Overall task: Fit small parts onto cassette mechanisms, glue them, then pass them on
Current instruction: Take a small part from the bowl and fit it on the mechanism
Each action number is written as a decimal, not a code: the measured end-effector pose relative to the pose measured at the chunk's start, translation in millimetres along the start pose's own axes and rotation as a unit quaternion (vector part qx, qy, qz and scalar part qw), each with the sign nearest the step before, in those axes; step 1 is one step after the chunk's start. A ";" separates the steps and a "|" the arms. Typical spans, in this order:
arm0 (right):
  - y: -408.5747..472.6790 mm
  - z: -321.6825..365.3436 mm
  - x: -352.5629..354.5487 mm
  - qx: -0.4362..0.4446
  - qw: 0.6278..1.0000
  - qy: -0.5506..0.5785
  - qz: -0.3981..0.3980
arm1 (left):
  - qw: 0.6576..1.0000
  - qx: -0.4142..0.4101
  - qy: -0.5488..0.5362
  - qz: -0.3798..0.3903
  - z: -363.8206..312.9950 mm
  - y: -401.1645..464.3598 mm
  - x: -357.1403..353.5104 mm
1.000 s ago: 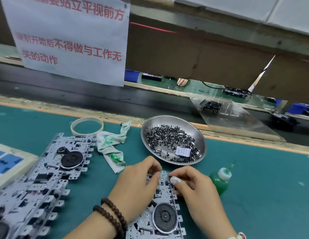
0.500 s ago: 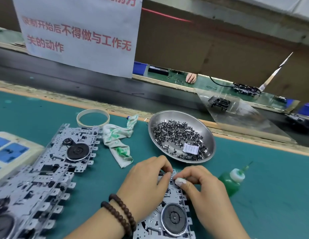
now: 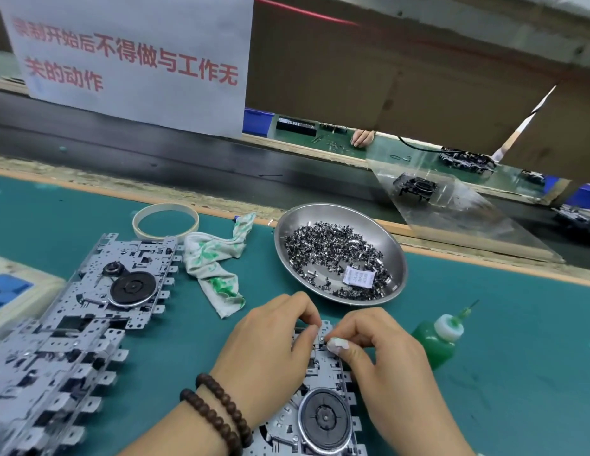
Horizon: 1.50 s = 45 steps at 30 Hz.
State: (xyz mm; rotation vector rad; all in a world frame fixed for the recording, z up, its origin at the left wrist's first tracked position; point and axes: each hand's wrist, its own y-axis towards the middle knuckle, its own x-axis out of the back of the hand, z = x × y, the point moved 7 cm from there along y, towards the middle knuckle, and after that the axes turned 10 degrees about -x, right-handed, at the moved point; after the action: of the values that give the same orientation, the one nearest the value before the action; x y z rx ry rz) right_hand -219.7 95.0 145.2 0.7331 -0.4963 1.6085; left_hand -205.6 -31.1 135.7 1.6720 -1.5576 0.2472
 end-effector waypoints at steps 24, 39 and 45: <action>2.8 -11.0 0.2 -0.073 0.996 0.053 0.014 | 1.000 0.022 -0.002 -0.001 -1.9 -2.1 -0.7; 0.2 -3.9 3.8 -0.036 0.999 0.039 0.003 | 1.000 0.026 0.002 -0.001 -0.7 -2.1 -1.3; 0.5 -2.1 2.5 0.009 1.000 0.009 -0.003 | 1.000 0.027 0.005 0.003 -0.3 -1.5 -2.3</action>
State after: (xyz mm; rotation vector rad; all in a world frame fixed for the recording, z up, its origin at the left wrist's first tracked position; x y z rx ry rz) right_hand -220.7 98.2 145.5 0.7334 -0.4667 1.6143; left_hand -204.6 -29.3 133.8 1.7052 -1.5601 0.3030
